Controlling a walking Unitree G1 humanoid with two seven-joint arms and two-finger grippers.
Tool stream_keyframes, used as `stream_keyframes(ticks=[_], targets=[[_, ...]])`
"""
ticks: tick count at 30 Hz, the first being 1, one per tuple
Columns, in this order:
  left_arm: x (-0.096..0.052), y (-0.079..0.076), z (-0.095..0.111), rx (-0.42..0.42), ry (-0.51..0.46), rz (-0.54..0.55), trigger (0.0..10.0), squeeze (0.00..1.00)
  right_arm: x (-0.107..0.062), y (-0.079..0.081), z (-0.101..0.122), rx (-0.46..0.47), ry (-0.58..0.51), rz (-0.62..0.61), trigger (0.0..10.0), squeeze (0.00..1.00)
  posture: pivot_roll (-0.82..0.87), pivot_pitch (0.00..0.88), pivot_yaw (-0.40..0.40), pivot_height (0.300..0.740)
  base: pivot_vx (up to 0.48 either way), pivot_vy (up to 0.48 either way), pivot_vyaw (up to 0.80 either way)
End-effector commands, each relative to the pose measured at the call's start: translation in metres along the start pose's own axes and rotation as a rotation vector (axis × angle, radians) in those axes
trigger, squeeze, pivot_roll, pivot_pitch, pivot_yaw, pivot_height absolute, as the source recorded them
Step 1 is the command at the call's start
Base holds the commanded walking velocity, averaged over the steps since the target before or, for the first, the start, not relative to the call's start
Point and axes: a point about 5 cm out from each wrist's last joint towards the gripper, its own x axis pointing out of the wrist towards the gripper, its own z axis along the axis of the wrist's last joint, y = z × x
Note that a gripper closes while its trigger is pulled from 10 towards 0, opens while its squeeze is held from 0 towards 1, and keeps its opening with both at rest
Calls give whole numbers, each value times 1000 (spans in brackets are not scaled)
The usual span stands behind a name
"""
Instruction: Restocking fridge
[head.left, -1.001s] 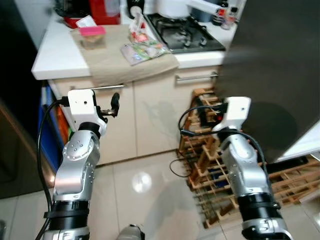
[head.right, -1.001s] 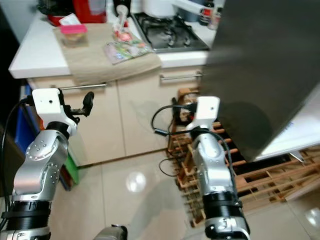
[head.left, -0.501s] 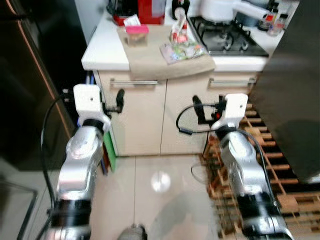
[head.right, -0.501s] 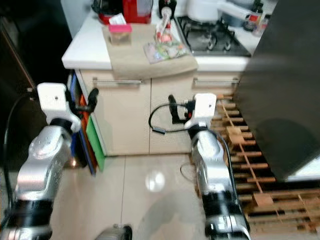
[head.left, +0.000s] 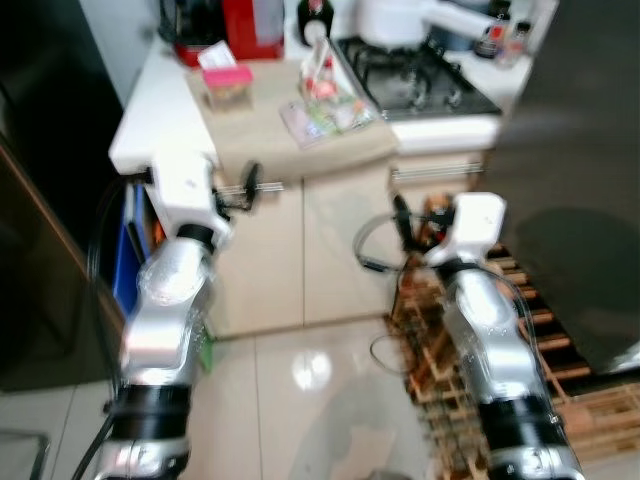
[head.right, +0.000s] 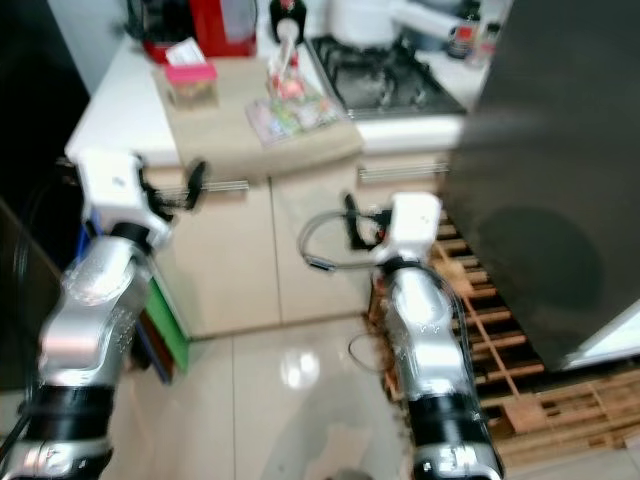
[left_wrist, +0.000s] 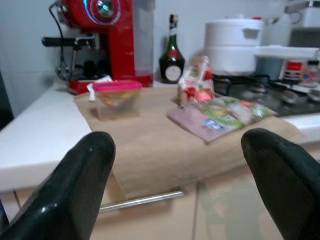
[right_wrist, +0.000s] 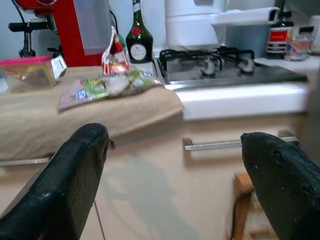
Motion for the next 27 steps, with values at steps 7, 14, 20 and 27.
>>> stream_keyframes(ticks=[7,14,20,27], targets=[[6,11,5,-50,-7,65,10000,0,9,13,13,-8,-49,40,10000,0,-9,7,-6,740,422,152,0],[9,8,12,-55,-37,55,10000,0,15,22,32,8,-112,63,10000,0,-11,0,-4,740,393,277,0],[20,2,20,-78,-80,41,10000,0,27,32,76,6,-256,96,10000,0,-17,0,-3,740,393,274,0],[30,0,28,-66,-103,20,10000,0,36,36,99,9,-324,108,10000,0,-7,0,-18,740,384,288,0]])
